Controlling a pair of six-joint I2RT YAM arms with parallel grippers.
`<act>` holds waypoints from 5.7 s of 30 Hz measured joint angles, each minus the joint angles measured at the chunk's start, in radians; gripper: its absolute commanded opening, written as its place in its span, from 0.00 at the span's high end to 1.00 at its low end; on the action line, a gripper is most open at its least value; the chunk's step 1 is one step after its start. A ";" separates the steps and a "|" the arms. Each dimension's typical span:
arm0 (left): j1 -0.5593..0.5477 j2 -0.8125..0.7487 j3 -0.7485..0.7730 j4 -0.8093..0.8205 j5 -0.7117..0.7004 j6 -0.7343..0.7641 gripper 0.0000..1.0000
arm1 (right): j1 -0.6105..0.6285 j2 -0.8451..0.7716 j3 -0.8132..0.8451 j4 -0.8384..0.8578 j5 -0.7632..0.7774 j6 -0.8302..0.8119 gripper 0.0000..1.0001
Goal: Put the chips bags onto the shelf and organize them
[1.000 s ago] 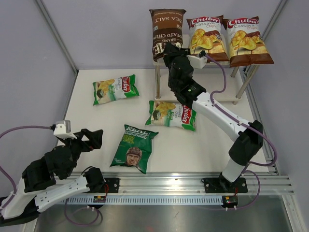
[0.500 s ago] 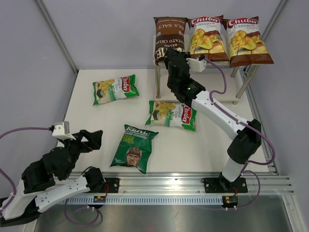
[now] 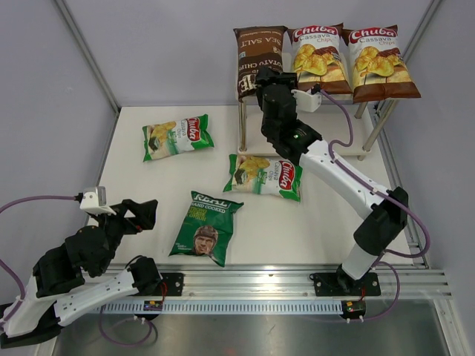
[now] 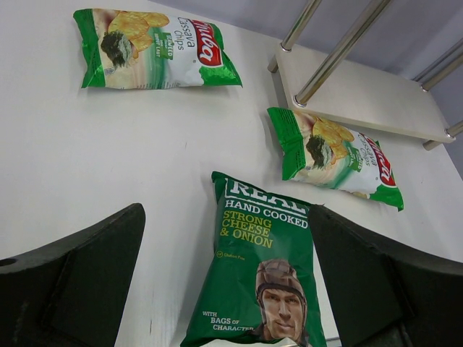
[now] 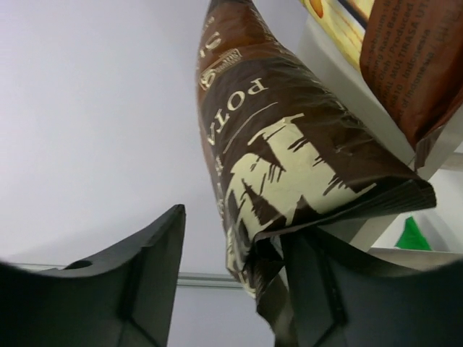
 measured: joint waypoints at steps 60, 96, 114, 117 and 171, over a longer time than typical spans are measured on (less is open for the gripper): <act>0.471 0.177 -0.037 0.167 0.298 0.143 0.01 | -0.005 -1.054 -0.766 -0.273 -0.326 -0.496 0.01; 0.515 0.793 -0.173 0.743 1.103 0.001 0.01 | -0.005 -1.356 -0.834 -0.786 -0.754 -0.737 0.01; 0.653 1.366 0.056 0.979 1.181 0.003 0.01 | -0.005 -1.582 -1.024 -0.727 -0.820 -0.676 0.00; 0.668 1.447 0.099 1.019 1.237 -0.013 0.01 | -0.005 -1.585 -1.017 -0.732 -0.831 -0.675 0.01; 0.661 0.542 -0.612 1.674 1.443 -0.256 1.00 | -0.005 -1.369 -1.050 -0.544 -0.904 -0.490 0.01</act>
